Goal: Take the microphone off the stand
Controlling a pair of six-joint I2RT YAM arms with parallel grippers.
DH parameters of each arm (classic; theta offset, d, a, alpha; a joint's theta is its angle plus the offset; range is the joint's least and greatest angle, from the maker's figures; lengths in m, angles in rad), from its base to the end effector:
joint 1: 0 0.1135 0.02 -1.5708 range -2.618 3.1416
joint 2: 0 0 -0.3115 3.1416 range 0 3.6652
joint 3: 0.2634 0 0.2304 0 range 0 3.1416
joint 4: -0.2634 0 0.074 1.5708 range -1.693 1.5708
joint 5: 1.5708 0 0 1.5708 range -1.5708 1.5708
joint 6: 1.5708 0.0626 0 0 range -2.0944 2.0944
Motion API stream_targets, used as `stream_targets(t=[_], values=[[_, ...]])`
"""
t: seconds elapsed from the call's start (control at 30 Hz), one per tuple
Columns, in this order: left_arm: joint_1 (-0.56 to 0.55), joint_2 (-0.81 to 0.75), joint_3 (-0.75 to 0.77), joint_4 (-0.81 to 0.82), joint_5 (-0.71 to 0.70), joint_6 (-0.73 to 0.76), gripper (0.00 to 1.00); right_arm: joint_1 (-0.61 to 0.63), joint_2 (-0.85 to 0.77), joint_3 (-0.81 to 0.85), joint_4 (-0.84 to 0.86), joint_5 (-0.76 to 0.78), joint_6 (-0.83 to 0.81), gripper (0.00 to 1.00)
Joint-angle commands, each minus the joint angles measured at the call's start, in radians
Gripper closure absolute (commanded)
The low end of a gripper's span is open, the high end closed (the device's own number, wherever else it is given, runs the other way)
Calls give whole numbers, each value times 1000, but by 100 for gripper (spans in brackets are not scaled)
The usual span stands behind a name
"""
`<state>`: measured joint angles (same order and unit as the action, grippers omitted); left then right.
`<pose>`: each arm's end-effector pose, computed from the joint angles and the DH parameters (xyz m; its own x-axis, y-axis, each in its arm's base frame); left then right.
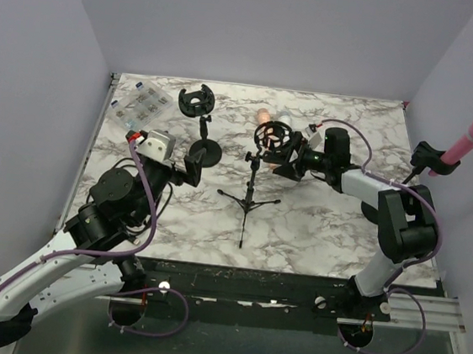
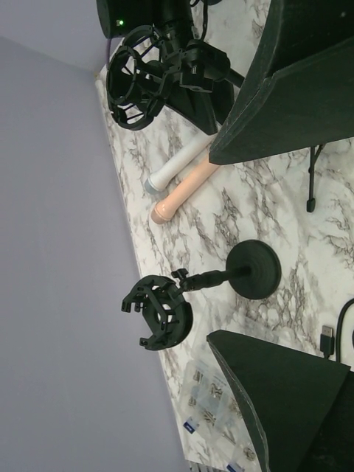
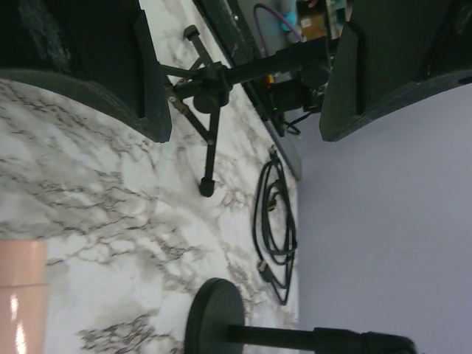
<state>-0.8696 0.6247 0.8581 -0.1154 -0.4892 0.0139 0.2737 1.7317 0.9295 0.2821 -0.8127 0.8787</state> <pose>0.0859 -0.0561 0.4207 0.0811 -0.0771 -0.9937 0.3723 0.9272 -0.0415 0.3432 0.1436 0.2446 -0.9155 0.2928 -0.2759 -0.1374 0.4172 0.8984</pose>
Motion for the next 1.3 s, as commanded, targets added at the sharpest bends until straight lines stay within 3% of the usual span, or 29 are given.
stream_targets(t=[0.0,0.83,1.13,1.27], values=[[4,-5,27,-18,20,-9,3,4,2,-70,320,-169,191,11],[5,62,35,-32,36,-53,2,96,-28,-159,357,-138,236,27],[4,87,42,-43,47,-60,3,151,-101,-168,230,-16,217,27],[5,89,42,-44,44,-59,3,155,-124,-172,209,12,222,36]])
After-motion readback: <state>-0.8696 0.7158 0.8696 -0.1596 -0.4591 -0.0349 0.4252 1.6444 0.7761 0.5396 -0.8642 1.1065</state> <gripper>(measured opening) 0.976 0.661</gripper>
